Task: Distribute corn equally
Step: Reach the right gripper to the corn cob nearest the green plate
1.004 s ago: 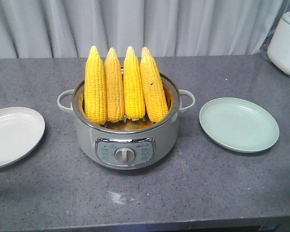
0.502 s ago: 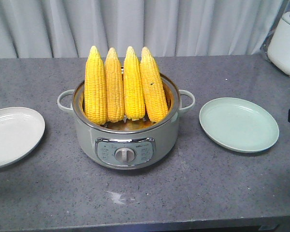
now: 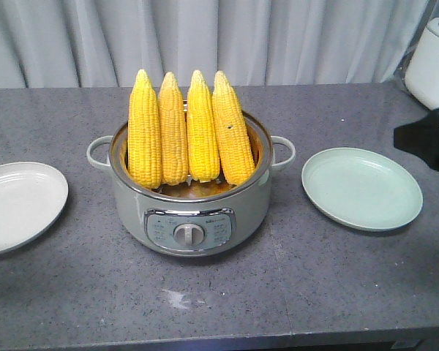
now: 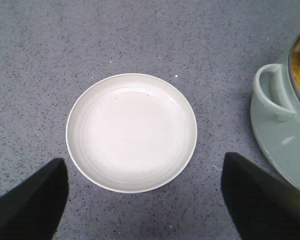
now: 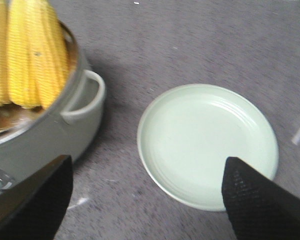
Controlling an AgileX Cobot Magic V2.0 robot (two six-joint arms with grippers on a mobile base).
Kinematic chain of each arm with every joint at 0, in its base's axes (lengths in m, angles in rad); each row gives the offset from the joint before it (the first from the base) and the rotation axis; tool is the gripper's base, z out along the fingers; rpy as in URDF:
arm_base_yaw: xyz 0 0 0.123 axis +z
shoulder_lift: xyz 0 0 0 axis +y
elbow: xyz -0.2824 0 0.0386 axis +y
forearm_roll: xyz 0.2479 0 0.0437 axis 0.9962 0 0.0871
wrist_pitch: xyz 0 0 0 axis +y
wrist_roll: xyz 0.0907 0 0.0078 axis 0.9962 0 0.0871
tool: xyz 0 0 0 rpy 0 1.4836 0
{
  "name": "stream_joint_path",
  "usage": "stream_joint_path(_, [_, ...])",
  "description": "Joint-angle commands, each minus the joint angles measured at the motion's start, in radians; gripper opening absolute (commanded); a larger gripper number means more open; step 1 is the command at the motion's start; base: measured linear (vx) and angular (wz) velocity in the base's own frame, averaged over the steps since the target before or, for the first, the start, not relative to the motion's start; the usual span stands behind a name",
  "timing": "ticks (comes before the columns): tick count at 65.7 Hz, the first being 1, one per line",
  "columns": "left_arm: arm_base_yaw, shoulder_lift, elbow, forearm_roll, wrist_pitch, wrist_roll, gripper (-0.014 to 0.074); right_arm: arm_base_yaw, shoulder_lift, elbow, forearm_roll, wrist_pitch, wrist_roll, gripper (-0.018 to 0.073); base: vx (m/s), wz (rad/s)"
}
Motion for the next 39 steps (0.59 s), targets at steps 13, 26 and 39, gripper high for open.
stream_joint_path(13, [0.001, -0.008, -0.032, 0.002, -0.035, -0.001, 0.0565, 0.0, 0.275, -0.273, 0.279, 0.053, -0.243, 0.058, 0.0, 0.0])
stream_joint_path(26, [0.001, -0.008, -0.032, 0.001, -0.035, -0.004, 0.0565, 0.111, 0.466, -0.473, 0.183, 0.095, -0.247, 0.058, 0.0, 0.0])
stream_joint_path(39, [0.001, -0.007, -0.032, 0.002, -0.034, -0.004, 0.0565, 0.226, 0.621, -0.66, 0.104, 0.095, -0.21, 0.058, 0.0, 0.0])
